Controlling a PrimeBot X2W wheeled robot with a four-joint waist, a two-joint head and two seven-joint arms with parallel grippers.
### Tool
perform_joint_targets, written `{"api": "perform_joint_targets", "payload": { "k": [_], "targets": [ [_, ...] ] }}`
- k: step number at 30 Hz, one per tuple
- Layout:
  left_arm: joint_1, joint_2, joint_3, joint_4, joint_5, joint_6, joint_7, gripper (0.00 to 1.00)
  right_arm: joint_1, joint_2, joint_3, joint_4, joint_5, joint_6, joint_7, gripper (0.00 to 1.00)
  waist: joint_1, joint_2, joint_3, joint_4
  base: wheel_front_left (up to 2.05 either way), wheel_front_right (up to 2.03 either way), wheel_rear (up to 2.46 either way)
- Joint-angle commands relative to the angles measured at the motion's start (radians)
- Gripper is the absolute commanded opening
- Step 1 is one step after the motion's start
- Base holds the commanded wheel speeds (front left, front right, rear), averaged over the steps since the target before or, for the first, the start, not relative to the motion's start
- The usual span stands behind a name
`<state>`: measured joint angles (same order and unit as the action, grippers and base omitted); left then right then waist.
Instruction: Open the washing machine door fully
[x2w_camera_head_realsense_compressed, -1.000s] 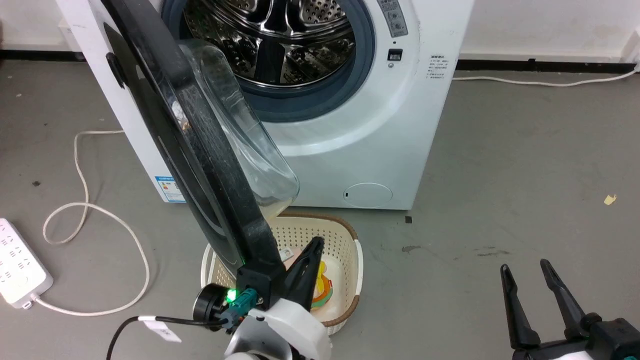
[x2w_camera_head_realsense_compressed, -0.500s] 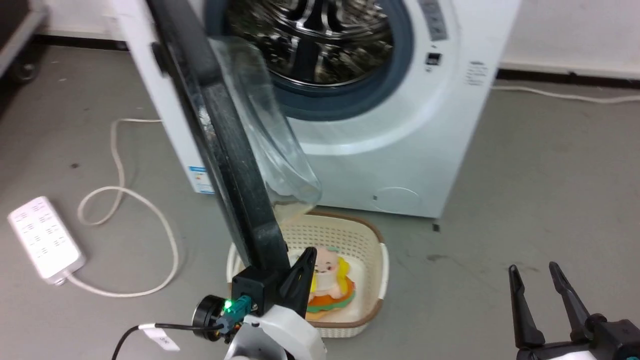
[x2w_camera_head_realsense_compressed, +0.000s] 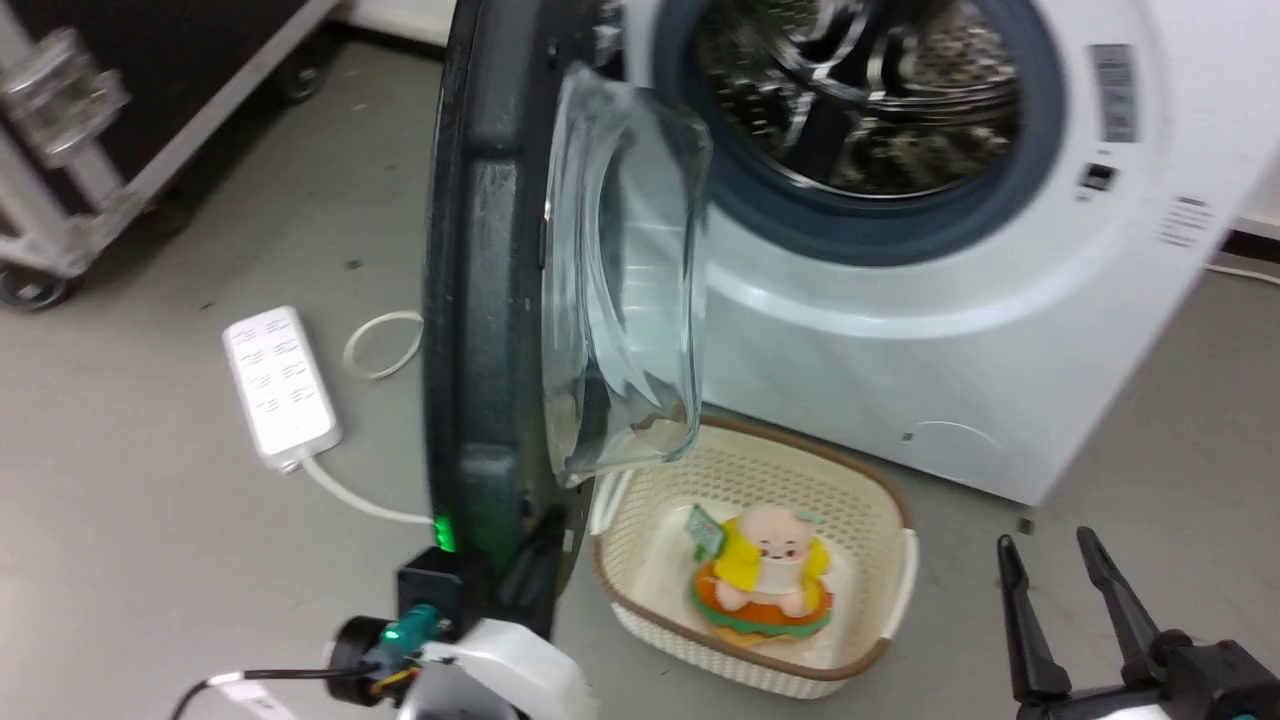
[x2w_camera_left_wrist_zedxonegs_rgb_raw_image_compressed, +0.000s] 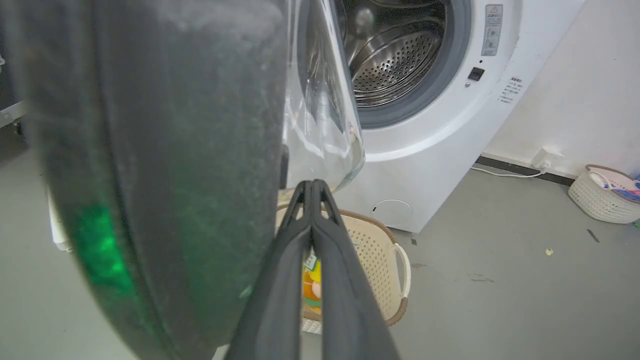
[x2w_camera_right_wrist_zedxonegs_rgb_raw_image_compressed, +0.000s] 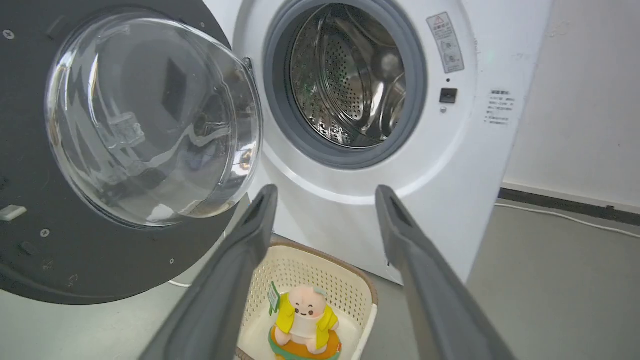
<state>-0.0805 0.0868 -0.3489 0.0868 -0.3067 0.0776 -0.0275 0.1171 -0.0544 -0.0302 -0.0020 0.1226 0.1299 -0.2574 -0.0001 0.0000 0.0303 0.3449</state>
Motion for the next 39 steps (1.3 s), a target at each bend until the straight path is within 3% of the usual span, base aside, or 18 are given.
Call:
{"api": "perform_joint_targets", "payload": {
  "k": [1, 13, 21, 22, 26, 32, 39],
  "targets": [
    [-0.006, 0.022, 0.027, -0.006, -0.011, 0.01, -0.004, 0.0, -0.004, 0.004, 0.006, -0.005, -0.011, 0.001, 0.001, 1.0, 0.0001, 0.0, 0.029, 0.062, 0.0, 0.0, 0.0],
    [-0.121, 0.131, 0.222, 0.026, -0.085, 0.043, -0.009, 0.0, -0.051, 0.004, 0.024, -0.066, -0.078, 0.001, 0.058, 1.0, 0.0001, 0.0, 0.166, 0.093, 0.0, 0.0, 0.0],
    [-0.268, 0.246, 0.372, 0.16, -0.164, 0.023, -0.021, 0.0, -0.087, -0.022, 0.024, -0.119, -0.103, 0.001, 0.099, 1.0, 0.0001, 0.0, 0.27, 0.049, 0.0, 0.0, 0.0],
    [-0.342, 0.293, 0.445, 0.251, -0.213, 0.02, -0.025, 0.0, -0.101, -0.039, 0.017, -0.146, -0.105, 0.001, 0.115, 1.0, 0.0001, 0.0, 0.31, 0.027, 0.0, 0.0, 0.0],
    [-0.394, 0.331, 0.501, 0.326, -0.248, 0.023, -0.031, 0.0, -0.111, -0.048, 0.009, -0.162, -0.104, 0.001, 0.123, 1.0, 0.0001, 0.0, 0.331, 0.011, 0.0, 0.0, 0.0],
    [-0.457, 0.385, 0.535, 0.461, -0.268, -0.002, -0.061, 0.0, -0.128, -0.055, -0.002, -0.173, -0.1, 0.001, 0.128, 1.0, 0.0001, 0.0, 0.343, -0.016, 0.0, 0.0, 0.0],
    [-0.458, 0.385, 0.501, 0.524, -0.24, -0.031, -0.131, 0.0, -0.131, -0.045, -0.018, -0.153, -0.092, 0.001, 0.11, 1.0, 0.0001, 0.0, 0.303, -0.03, 0.0, 0.0, 0.0]
  ]
}}
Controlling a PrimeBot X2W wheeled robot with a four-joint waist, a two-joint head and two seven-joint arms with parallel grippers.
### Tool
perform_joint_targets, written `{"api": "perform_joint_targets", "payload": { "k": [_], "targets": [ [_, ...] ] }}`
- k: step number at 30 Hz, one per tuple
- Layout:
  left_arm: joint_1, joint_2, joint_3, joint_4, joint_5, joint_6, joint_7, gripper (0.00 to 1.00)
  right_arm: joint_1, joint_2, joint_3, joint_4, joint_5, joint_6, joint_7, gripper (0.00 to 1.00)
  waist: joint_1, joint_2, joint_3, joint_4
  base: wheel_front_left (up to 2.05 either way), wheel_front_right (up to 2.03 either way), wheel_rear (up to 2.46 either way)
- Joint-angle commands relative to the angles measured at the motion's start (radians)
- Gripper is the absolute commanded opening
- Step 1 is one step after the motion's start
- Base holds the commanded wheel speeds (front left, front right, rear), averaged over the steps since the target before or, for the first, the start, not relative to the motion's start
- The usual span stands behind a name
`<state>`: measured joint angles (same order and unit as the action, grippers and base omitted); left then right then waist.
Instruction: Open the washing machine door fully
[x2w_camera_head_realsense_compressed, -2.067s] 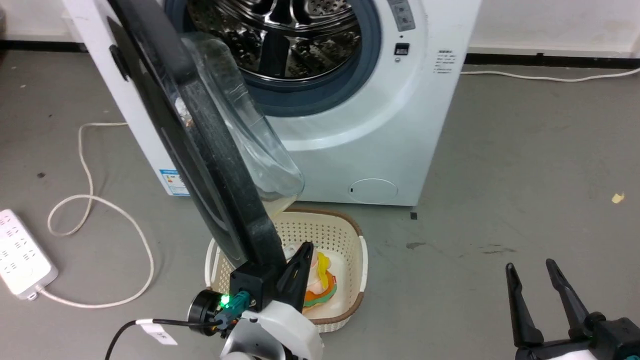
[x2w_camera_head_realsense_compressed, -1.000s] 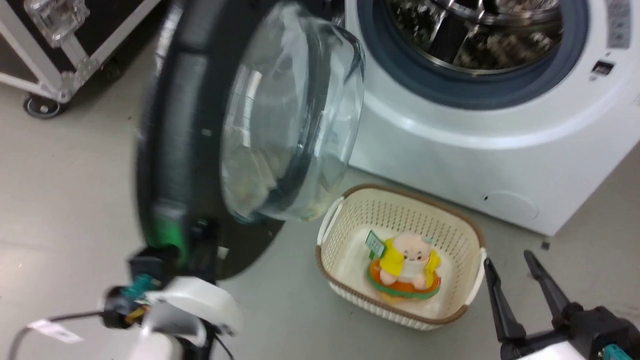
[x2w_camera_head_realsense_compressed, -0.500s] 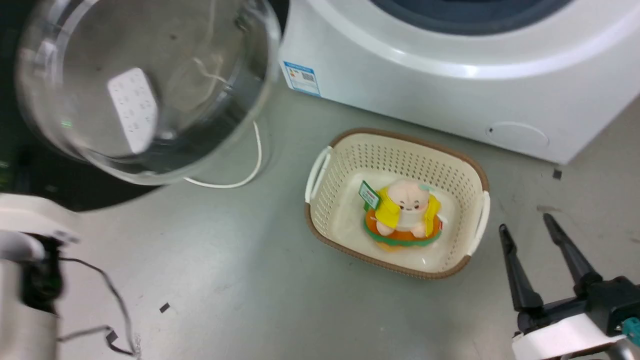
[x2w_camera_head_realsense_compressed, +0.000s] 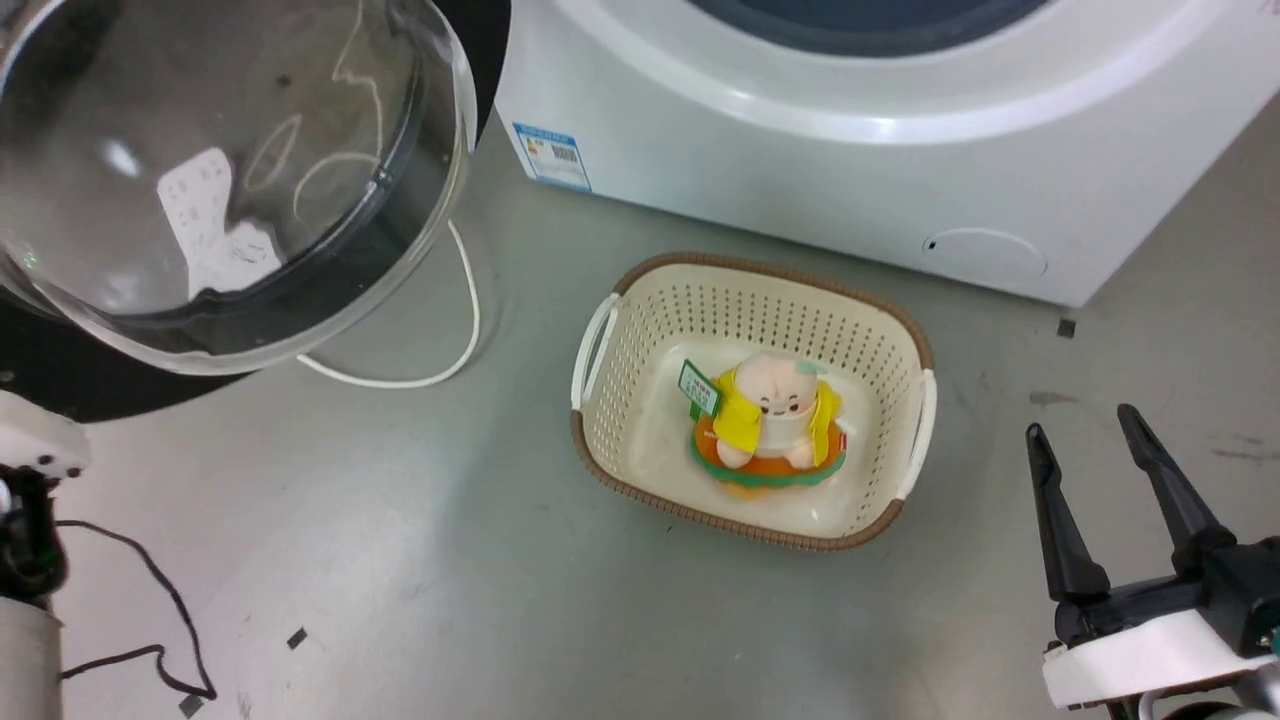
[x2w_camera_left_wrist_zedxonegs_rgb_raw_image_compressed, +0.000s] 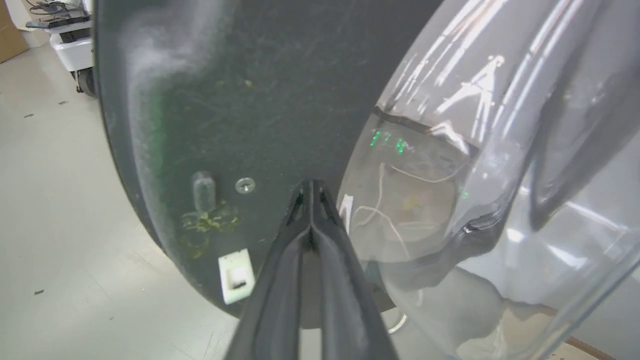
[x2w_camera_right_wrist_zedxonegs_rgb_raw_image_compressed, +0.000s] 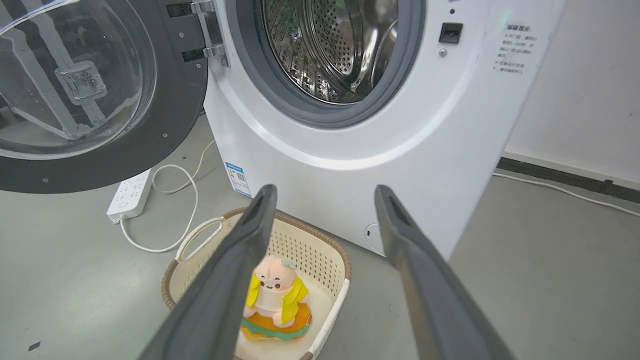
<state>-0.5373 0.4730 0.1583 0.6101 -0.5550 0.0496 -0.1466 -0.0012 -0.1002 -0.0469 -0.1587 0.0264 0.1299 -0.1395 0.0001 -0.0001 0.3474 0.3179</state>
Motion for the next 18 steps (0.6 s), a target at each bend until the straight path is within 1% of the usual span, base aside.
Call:
{"api": "perform_joint_targets", "payload": {
  "k": [1, 4, 6, 10, 13, 16, 18],
  "targets": [
    [0.005, -0.009, -0.011, -0.001, 0.012, -0.005, -0.025, 0.0, -0.013, 0.003, -0.004, 0.008, 0.005, 0.001, -0.012, 1.0, -0.0001, 0.0001, -0.024, -0.005, 0.0, 0.0, 0.0],
    [0.039, -0.041, -0.018, -0.027, 0.014, -0.01, -0.066, 0.0, -0.02, 0.014, -0.027, 0.019, 0.007, 0.001, -0.033, 1.0, -0.0001, 0.0001, -0.067, -0.018, 0.0, 0.0, 0.0],
    [0.071, -0.062, -0.019, -0.071, 0.025, -0.01, -0.092, 0.0, -0.028, 0.022, -0.043, 0.027, 0.01, 0.001, -0.046, 1.0, -0.0001, 0.0001, -0.101, -0.033, 0.0, 0.0, 0.0],
    [0.149, -0.116, -0.038, -0.211, 0.074, -0.001, -0.112, 0.0, -0.029, 0.033, -0.072, 0.035, 0.003, 0.001, -0.067, 1.0, -0.0001, 0.0001, -0.167, -0.063, 0.0, 0.0, 0.0],
    [0.212, -0.154, -0.069, -0.325, 0.112, -0.007, -0.114, 0.0, -0.024, 0.038, -0.087, 0.034, -0.012, 0.001, -0.073, 1.0, -0.0001, 0.0001, -0.206, -0.091, 0.0, 0.0, 0.0],
    [0.28, -0.189, -0.113, -0.416, 0.15, -0.005, -0.115, 0.0, -0.019, 0.042, -0.085, 0.043, -0.023, 0.001, -0.077, 1.0, -0.0001, 0.0001, -0.246, -0.127, 0.0, 0.0, 0.0],
    [0.324, -0.209, -0.136, -0.47, 0.179, 0.006, -0.115, 0.0, -0.014, 0.044, -0.079, 0.049, -0.025, 0.001, -0.079, 1.0, -0.0001, 0.0001, -0.269, -0.152, 0.0, 0.0, 0.0]
  ]
}}
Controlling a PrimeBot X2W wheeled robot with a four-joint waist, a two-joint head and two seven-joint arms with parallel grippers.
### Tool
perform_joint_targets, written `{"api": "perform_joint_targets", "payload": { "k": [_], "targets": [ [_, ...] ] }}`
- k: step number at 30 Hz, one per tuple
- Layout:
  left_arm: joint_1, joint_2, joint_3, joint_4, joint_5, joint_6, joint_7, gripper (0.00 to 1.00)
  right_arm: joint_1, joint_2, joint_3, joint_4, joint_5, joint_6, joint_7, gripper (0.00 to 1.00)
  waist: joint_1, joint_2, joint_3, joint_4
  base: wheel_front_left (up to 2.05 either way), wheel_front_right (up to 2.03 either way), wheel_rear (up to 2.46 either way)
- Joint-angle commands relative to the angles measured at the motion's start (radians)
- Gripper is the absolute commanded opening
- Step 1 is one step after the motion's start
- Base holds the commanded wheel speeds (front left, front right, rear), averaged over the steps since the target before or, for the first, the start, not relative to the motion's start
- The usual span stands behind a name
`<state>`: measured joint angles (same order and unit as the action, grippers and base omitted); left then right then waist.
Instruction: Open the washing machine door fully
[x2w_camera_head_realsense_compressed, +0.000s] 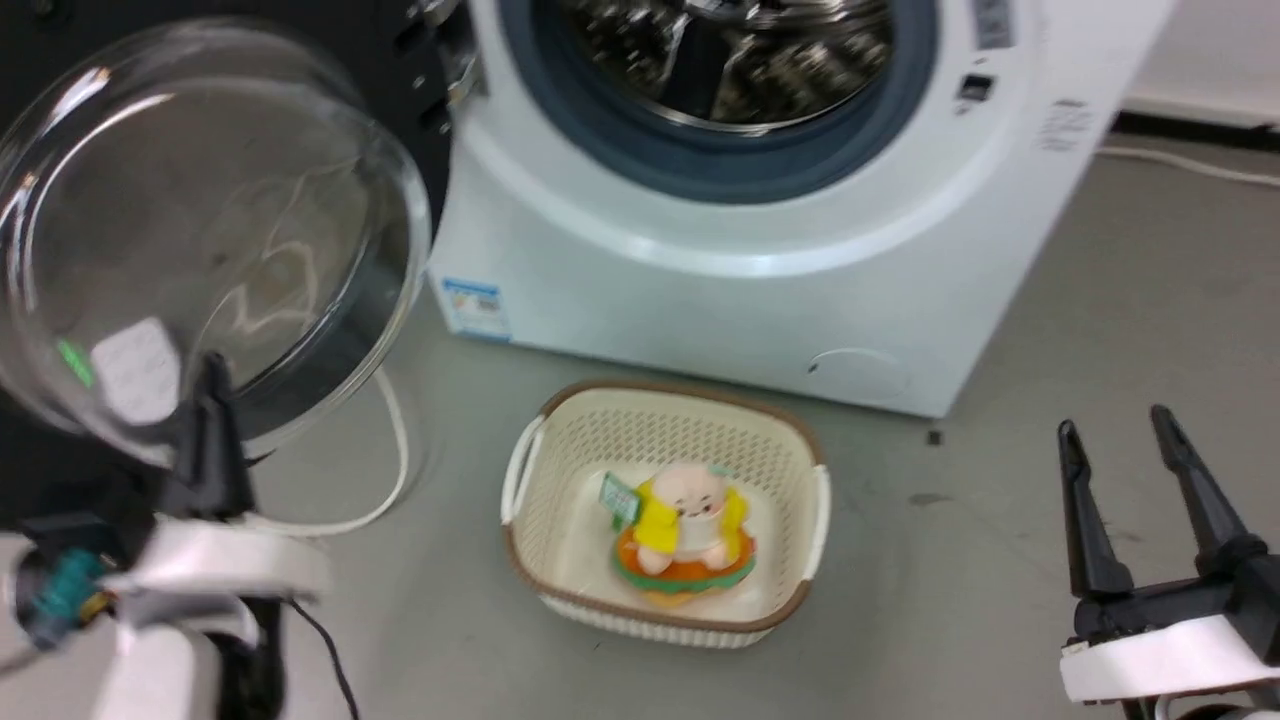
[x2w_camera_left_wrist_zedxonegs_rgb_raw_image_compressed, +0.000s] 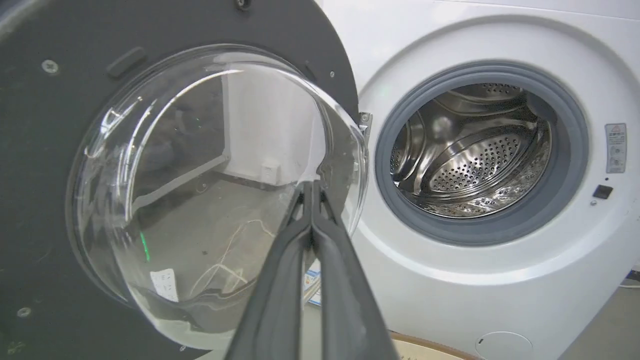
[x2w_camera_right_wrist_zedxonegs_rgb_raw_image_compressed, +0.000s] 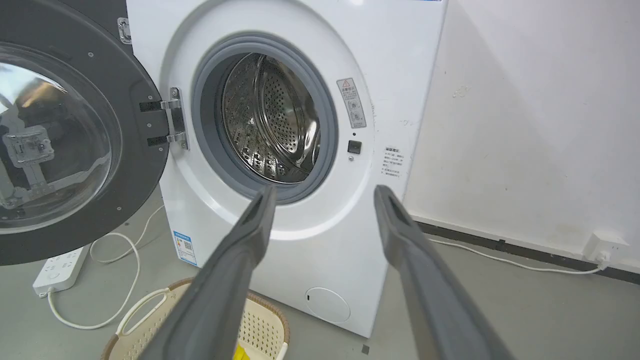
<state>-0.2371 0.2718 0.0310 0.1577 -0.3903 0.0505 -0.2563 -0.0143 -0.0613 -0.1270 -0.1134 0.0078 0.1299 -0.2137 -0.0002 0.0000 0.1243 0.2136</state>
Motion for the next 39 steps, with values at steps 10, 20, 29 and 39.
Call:
{"api": "perform_joint_targets", "payload": {
  "k": [10, 20, 29, 39],
  "targets": [
    [0.221, -0.085, -0.146, -0.14, 0.137, 0.039, -0.005, 0.0, 0.072, 0.011, 0.027, 0.034, 0.026, 0.001, -0.01, 1.0, 0.0002, 0.0, -0.13, -0.147, 0.0, 0.0, 0.0],
    [0.316, -0.119, -0.209, -0.085, 0.176, 0.053, -0.005, 1.0, 0.148, 0.011, 0.04, 0.077, 0.051, 0.001, -0.024, 1.0, 0.0002, 0.0, -0.154, -0.185, 0.0, 0.0, 0.0],
    [0.321, -0.122, -0.243, -0.056, 0.2, 0.065, -0.004, 1.0, 0.155, 0.011, 0.046, 0.108, 0.057, 0.001, -0.035, 1.0, 0.0002, 0.0, -0.154, -0.188, 0.0, 0.0, 0.0],
    [0.307, -0.125, -0.249, -0.048, 0.188, 0.069, 0.0, 1.0, 0.143, 0.011, 0.052, 0.122, 0.059, 0.001, -0.04, 1.0, 0.0002, 0.0, -0.15, -0.186, 0.0, 0.0, 0.0]
  ]
}}
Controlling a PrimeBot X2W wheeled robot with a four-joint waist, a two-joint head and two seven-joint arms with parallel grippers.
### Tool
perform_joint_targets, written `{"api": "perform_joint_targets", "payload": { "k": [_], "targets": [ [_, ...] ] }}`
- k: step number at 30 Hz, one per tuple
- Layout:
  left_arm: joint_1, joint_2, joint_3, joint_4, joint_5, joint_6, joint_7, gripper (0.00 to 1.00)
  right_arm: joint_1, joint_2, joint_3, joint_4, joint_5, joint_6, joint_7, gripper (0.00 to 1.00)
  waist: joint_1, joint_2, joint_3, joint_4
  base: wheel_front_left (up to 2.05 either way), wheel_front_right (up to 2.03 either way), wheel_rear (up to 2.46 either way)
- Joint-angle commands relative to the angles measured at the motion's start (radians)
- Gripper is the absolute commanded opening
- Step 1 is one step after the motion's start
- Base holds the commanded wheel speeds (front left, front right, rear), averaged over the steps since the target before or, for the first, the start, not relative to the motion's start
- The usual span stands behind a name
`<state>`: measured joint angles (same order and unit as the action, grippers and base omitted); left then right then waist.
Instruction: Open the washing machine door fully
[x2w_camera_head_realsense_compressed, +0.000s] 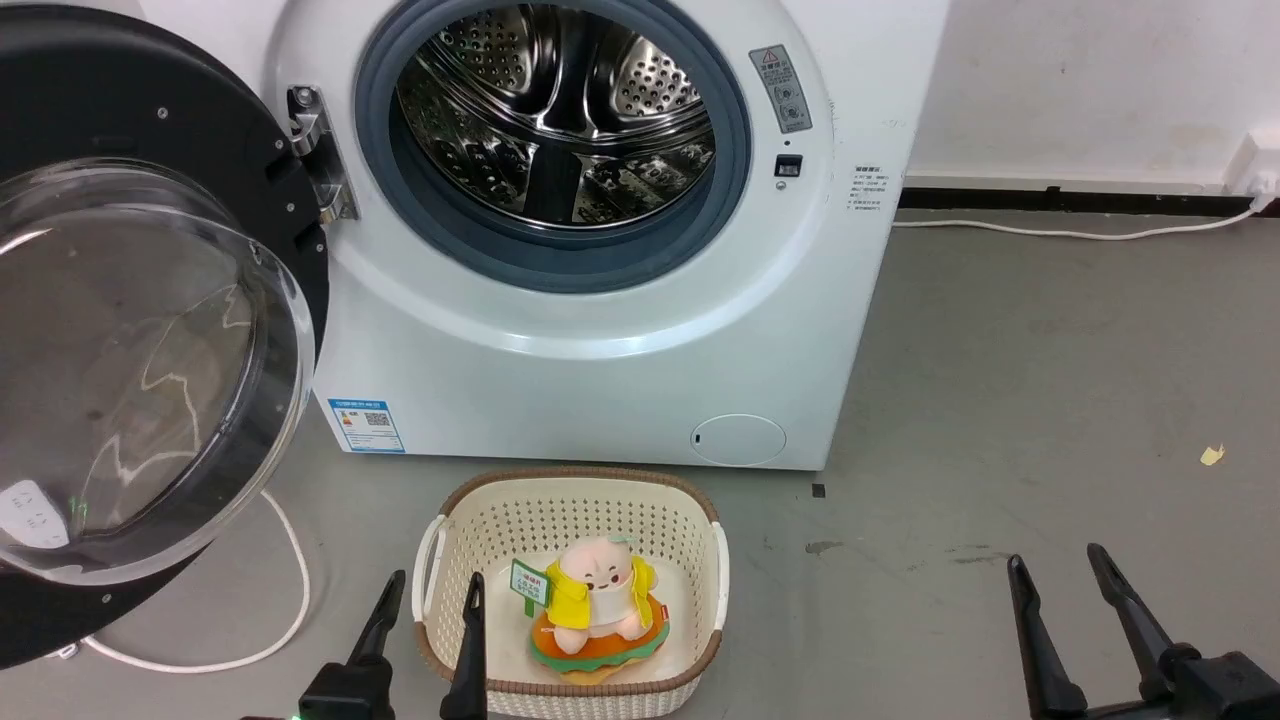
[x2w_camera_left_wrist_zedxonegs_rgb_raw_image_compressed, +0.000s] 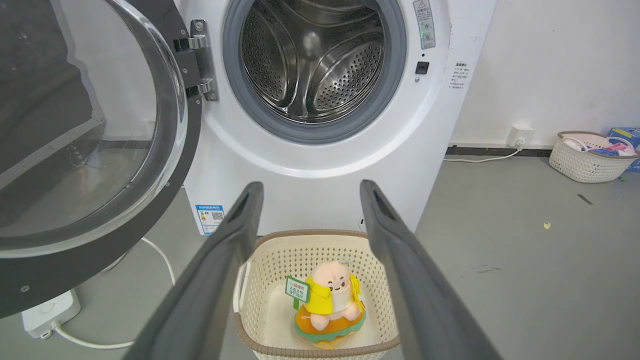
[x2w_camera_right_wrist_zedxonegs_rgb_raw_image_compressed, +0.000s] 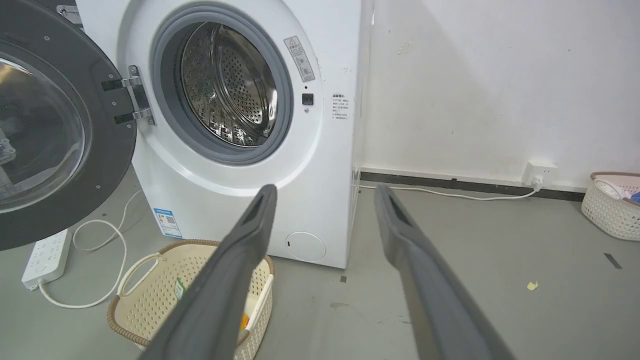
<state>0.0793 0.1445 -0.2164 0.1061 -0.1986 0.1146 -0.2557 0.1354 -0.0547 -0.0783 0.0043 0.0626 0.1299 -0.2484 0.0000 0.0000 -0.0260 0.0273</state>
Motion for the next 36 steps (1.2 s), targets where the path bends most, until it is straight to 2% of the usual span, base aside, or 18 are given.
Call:
{"api": "perform_joint_targets", "payload": {
  "k": [1, 9, 10, 36],
  "targets": [
    [-0.01, 0.002, -0.002, 0.004, -0.005, 0.006, 0.0, 1.0, -0.007, 0.004, 0.004, 0.005, 0.005, 0.001, -0.006, 1.0, 0.0, 0.0, 0.0, 0.001, 0.0, 0.0, 0.0],
    [-0.012, 0.004, -0.007, -0.001, -0.007, 0.013, 0.002, 1.0, -0.009, 0.004, 0.006, 0.009, 0.008, 0.001, -0.008, 1.0, 0.0, 0.0, 0.002, 0.001, 0.0, 0.0, 0.0],
    [-0.012, 0.004, -0.008, -0.003, -0.008, 0.012, 0.002, 0.0, -0.009, 0.004, 0.005, 0.01, 0.009, 0.001, -0.008, 0.0, 0.0, 0.0, 0.003, 0.001, 0.0, 0.0, 0.0],
    [-0.015, -0.017, 0.036, -0.02, 0.029, -0.013, 0.045, 0.0, -0.024, 0.0, 0.016, 0.005, -0.009, 0.0, 0.043, 0.0, 0.0, 0.0, 0.007, -0.004, 0.0, 0.0, 0.0]
  ]
}}
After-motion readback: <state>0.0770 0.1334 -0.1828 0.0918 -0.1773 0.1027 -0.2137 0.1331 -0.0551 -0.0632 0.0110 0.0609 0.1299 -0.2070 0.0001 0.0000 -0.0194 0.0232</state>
